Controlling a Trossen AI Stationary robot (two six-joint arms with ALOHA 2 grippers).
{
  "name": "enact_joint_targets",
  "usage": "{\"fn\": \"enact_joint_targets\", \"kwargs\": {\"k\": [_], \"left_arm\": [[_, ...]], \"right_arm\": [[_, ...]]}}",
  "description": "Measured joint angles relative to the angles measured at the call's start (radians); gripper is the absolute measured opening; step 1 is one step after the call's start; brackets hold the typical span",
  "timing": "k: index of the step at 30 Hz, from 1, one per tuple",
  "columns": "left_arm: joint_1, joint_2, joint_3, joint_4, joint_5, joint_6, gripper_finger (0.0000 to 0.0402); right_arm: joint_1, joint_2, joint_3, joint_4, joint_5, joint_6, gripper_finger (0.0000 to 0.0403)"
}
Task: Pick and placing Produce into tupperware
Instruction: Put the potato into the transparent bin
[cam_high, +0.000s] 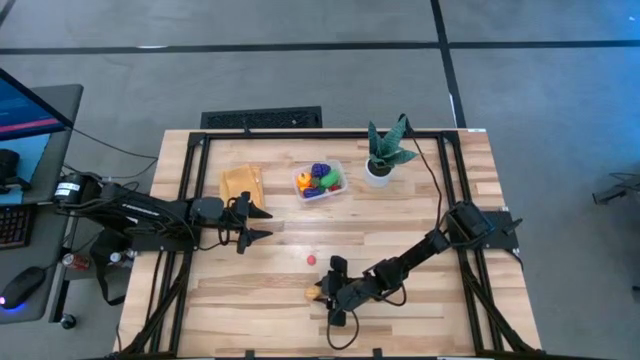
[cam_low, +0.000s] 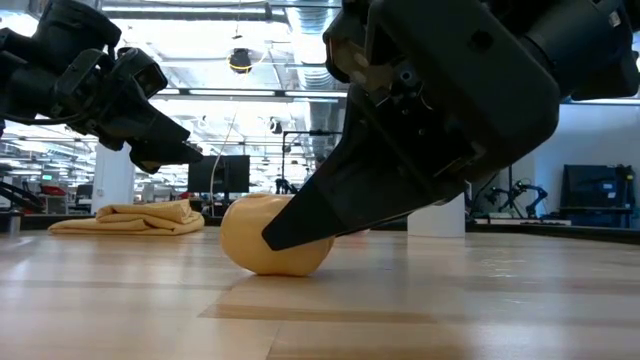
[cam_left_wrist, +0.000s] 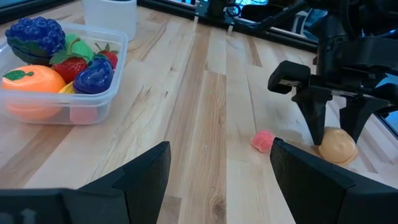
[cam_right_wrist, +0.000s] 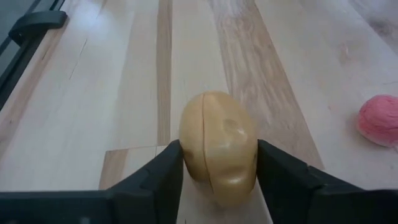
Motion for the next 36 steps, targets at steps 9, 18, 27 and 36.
{"fn": "enact_joint_targets", "kwargs": {"k": [9,18,27,36], "left_arm": [[0.000,0.000,0.000,0.000,0.000,-0.001,0.0265],[0.000,0.000,0.000,0.000,0.000,-0.001,0.0265],[0.000,0.000,0.000,0.000,0.000,-0.006,0.0265],[0.000,0.000,0.000,0.002,0.000,-0.007,0.0265]], "right_arm": [[0.000,0.000,0.000,0.002,0.000,-0.028,0.0180],[0.000,-0.017,-0.001,-0.016,0.001,-0.054,0.0181],[0.001,-0.079,0.000,-0.092,0.032,-0.074,0.0177],[0.024,-0.218,0.000,-0.284,0.158,-0.087,0.0181]]}}
